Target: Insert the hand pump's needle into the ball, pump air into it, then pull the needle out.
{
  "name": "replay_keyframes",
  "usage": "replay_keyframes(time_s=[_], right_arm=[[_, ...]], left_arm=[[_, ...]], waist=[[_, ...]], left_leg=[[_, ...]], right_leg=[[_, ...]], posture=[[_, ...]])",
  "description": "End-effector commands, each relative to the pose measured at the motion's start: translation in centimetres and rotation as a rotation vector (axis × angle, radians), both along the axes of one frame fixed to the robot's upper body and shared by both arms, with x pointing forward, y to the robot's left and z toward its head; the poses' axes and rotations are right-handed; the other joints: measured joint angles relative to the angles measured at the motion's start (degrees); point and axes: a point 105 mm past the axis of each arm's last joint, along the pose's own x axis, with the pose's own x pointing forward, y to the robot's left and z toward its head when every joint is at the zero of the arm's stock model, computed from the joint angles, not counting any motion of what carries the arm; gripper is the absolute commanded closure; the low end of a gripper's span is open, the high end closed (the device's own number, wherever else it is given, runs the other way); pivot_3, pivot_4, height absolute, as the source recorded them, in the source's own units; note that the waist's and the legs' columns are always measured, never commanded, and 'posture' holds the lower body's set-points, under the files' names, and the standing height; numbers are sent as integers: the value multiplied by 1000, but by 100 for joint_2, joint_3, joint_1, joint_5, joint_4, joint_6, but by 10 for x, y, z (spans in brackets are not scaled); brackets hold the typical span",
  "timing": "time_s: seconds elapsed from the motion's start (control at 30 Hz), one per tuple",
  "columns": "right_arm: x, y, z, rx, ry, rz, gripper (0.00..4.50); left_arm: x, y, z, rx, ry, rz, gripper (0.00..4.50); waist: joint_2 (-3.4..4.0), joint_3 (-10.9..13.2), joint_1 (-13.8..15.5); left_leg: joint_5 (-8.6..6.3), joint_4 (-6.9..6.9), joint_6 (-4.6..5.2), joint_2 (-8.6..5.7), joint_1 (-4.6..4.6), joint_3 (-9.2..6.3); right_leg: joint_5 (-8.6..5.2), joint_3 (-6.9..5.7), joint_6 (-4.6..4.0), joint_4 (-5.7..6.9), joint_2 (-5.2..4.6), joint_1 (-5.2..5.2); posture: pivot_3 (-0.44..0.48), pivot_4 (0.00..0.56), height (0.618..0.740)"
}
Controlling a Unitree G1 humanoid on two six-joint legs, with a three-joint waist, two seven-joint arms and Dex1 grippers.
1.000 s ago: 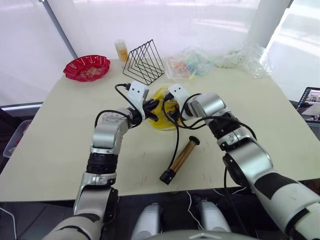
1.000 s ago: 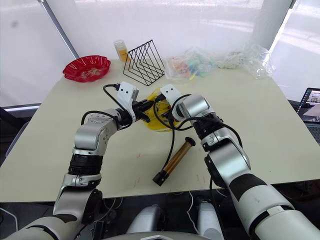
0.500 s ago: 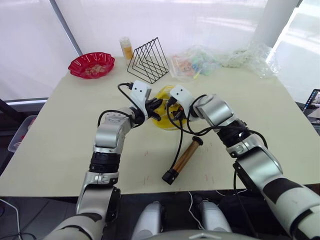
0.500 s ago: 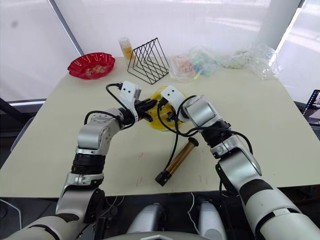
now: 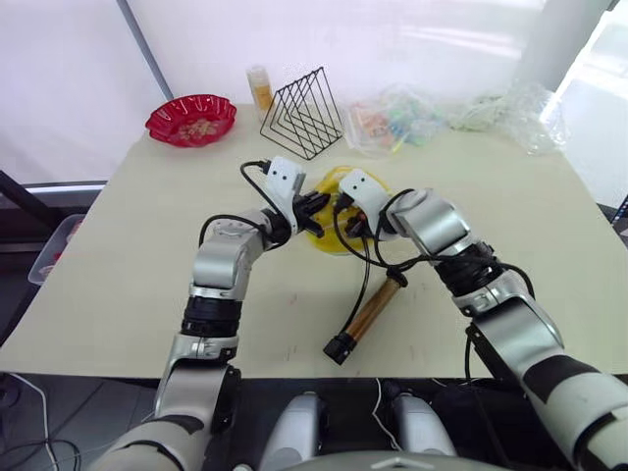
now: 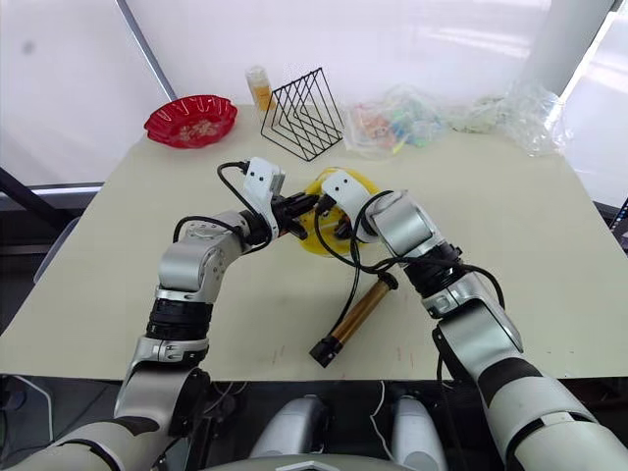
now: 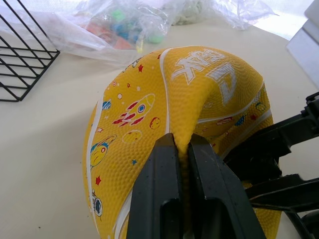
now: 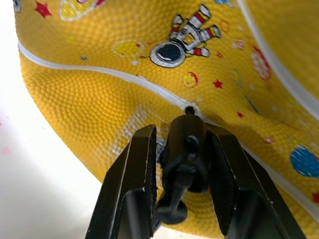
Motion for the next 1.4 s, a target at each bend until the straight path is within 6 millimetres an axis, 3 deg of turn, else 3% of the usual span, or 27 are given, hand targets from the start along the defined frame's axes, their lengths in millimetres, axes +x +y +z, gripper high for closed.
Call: replay_keyframes(time_s=[0.03, 0.33, 0.57, 0.73, 0.93, 1.3, 1.4], right_arm=[[-4, -3, 21, 38, -57, 10, 3082], [-21, -7, 35, 136, -78, 21, 3082], [-23, -8, 35, 168, -76, 9, 3082], [-19, -23, 27, 225, -134, -80, 3082], [-21, -28, 28, 255, -155, -106, 643], [-16, -24, 33, 362, -122, -189, 643], [-17, -24, 30, 372, -115, -198, 1394]], left_arm=[[-7, -15, -30, 23, 107, -55, 4500], [-6, -14, -30, 24, 106, -52, 4500], [-5, -15, -30, 23, 107, -51, 4500], [-5, -13, -30, 24, 106, -44, 4500], [-5, -12, -31, 23, 109, -40, 4500], [-5, -13, -31, 20, 110, -39, 4500], [-5, -13, -31, 22, 111, -39, 4500]], waist=[[7, 5, 37], [11, 11, 50], [10, 11, 48], [9, 11, 55], [10, 12, 49], [10, 12, 50], [10, 12, 49]], left_leg=[[0, -3, 0, -1, 0, 0], [6, -12, -5, -26, 1, -7], [8, -12, -7, -29, 2, -8], [17, -11, -23, -31, 3, -14], [17, -11, -21, -31, 5, -16], [19, -11, -22, -31, 10, -18], [19, -11, -23, -31, 10, -18]], right_leg=[[0, 0, 0, -1, 0, -1], [-2, -9, 2, -2, 1, 1], [-2, -10, 2, -1, 3, 3], [-2, -16, 3, -3, 3, 10], [-2, -17, 3, 2, 5, 14], [-2, -19, 3, 1, 5, 21], [-2, -19, 3, 1, 5, 21]], posture=[[0, 150, 737], [0, 150, 737], [0, 150, 737], [0, 150, 737], [0, 150, 737], [0, 150, 737], [0, 150, 737]])
